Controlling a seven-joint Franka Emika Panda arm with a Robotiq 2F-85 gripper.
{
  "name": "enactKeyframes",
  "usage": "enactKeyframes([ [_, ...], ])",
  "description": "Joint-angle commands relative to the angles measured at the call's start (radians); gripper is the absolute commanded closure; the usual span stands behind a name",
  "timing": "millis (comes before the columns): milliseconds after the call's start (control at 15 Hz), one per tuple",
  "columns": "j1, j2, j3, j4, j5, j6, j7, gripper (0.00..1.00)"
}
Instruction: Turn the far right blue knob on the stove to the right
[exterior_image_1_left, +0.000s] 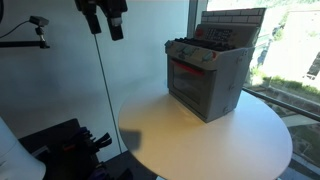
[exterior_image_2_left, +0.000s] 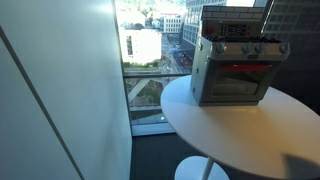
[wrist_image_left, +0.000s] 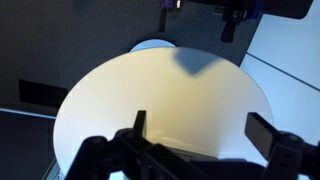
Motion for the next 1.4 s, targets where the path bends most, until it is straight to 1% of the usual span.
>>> enactKeyframes([
  [0, 0.002, 0.007, 0.004, 0.011, 0.003, 0.002, 0.003, 0.0],
  [333, 0.012, 0.024, 0.012, 0.036, 0.013, 0.017, 0.008, 0.0],
  [600, 0.023, 0.054, 0.018, 0.067, 0.024, 0.059, 0.023, 0.0],
  [1133, 0.015, 0.184, 0.043, 0.148, 0.046, 0.203, 0.12, 0.0],
  [1333, 0.012, 0.238, 0.057, 0.17, 0.051, 0.278, 0.145, 0.0],
])
